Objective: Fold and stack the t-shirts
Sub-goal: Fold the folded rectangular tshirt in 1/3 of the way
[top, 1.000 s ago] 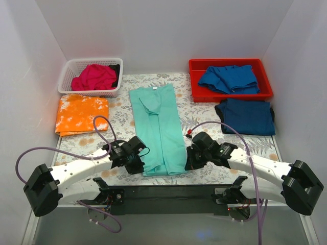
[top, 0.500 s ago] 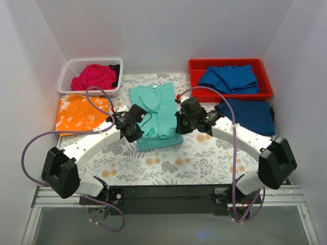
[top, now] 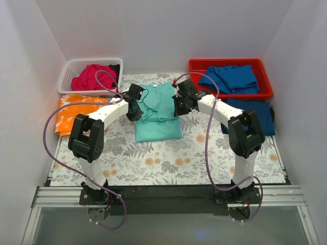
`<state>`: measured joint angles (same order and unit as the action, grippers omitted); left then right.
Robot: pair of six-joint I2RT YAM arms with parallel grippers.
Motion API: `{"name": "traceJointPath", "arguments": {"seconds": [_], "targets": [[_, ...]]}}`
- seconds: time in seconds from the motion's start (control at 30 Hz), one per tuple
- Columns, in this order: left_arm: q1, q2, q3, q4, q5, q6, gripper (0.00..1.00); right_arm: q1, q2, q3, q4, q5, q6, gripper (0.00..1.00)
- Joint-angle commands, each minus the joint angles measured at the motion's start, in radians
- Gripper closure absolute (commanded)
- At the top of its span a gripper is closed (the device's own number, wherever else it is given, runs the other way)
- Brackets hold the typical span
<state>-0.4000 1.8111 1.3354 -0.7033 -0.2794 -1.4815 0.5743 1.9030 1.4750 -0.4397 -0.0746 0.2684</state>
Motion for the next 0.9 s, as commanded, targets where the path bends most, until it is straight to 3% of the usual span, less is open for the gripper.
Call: {"name": "traceJointPath", "arguments": {"seconds": [0.0,0.17,0.2,0.23,0.27,0.37,0.5,0.63,0.87], "targets": [[0.038,0.053,0.071,0.028,-0.007,0.067,1.00,-0.033,0.065,0.093,-0.007,-0.031,-0.037,0.99],[0.059,0.155,0.172,0.022,0.000,0.086,1.00,-0.060,0.163,0.188,-0.013,-0.067,-0.038,0.96],[0.059,0.160,0.188,0.021,-0.003,0.090,0.98,-0.062,0.171,0.223,-0.017,-0.068,-0.038,0.89],[0.061,0.163,0.202,0.021,-0.015,0.095,0.85,-0.067,0.177,0.240,-0.022,-0.068,-0.037,0.81],[0.061,0.166,0.235,0.021,-0.020,0.099,0.82,-0.070,0.183,0.255,-0.024,-0.062,-0.037,0.69],[0.064,0.163,0.289,0.022,-0.037,0.104,0.81,-0.079,0.194,0.324,-0.027,-0.059,-0.041,0.61],[0.063,0.114,0.292,0.042,-0.038,0.093,0.81,-0.085,0.173,0.360,-0.030,-0.045,-0.047,0.60],[0.063,0.044,0.219,0.073,0.018,0.087,0.82,-0.085,0.108,0.292,-0.013,-0.033,-0.054,0.60],[0.047,-0.016,0.041,0.102,0.235,0.124,0.86,-0.050,-0.007,0.041,0.007,-0.086,-0.054,0.61]]}}
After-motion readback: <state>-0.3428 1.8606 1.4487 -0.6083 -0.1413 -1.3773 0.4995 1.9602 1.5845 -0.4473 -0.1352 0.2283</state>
